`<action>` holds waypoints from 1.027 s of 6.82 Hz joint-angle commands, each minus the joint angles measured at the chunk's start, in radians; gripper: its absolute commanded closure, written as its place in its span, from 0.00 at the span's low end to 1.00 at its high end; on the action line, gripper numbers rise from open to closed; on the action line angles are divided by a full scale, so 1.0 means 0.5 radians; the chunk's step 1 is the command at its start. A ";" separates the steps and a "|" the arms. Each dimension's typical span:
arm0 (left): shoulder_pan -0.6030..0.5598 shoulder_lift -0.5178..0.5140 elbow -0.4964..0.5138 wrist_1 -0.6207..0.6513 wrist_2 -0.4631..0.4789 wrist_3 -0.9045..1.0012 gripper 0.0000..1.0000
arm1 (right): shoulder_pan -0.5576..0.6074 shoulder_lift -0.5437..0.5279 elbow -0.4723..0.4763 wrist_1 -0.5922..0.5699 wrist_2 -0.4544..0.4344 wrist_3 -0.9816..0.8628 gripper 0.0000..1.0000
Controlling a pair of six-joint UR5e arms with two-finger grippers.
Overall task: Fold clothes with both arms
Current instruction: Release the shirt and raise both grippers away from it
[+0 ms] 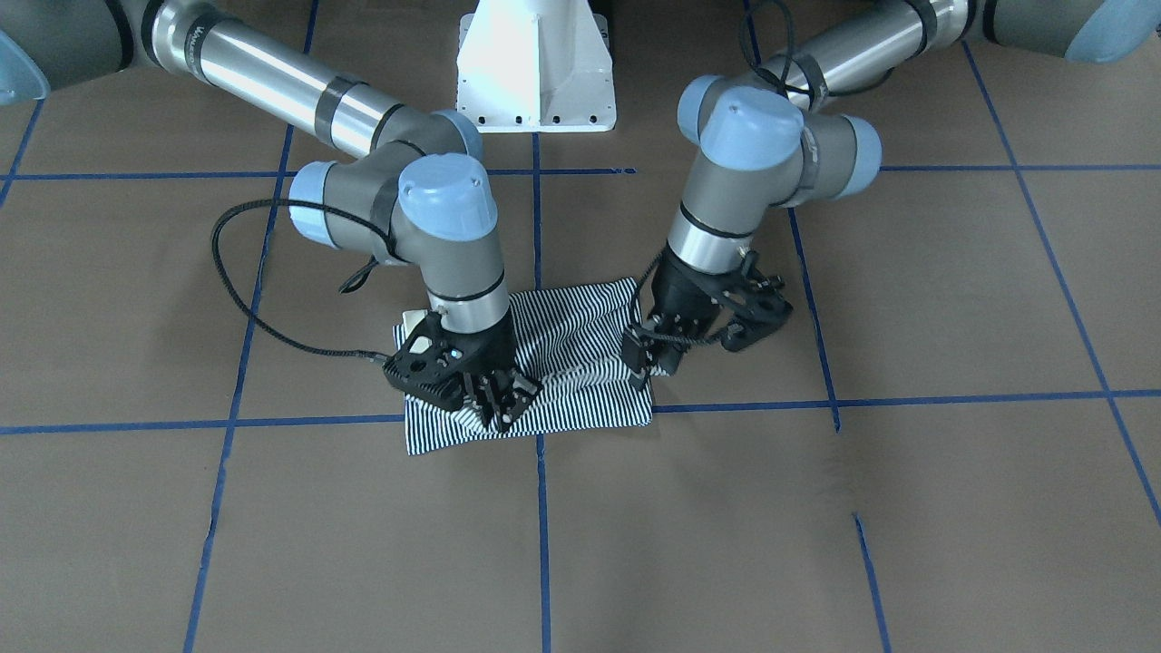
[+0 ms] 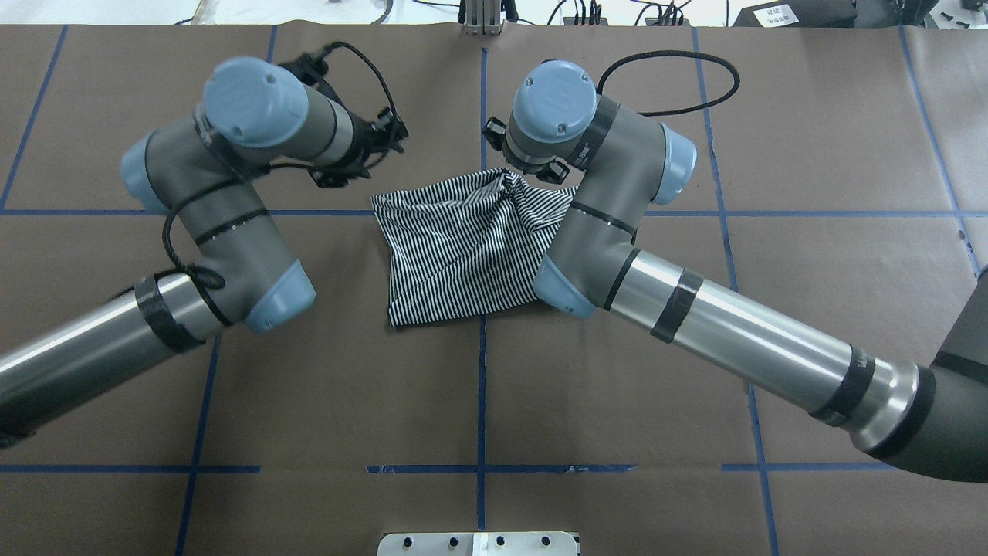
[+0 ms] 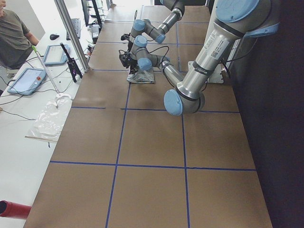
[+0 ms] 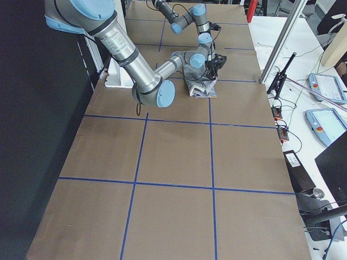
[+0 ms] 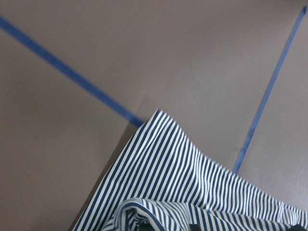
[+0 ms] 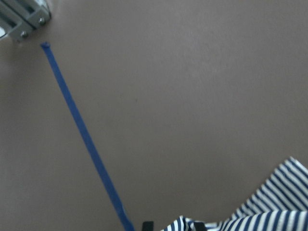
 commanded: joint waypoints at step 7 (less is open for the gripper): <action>-0.356 0.125 0.029 -0.093 -0.448 0.557 0.00 | -0.037 0.203 -0.076 -0.543 0.053 -0.846 0.00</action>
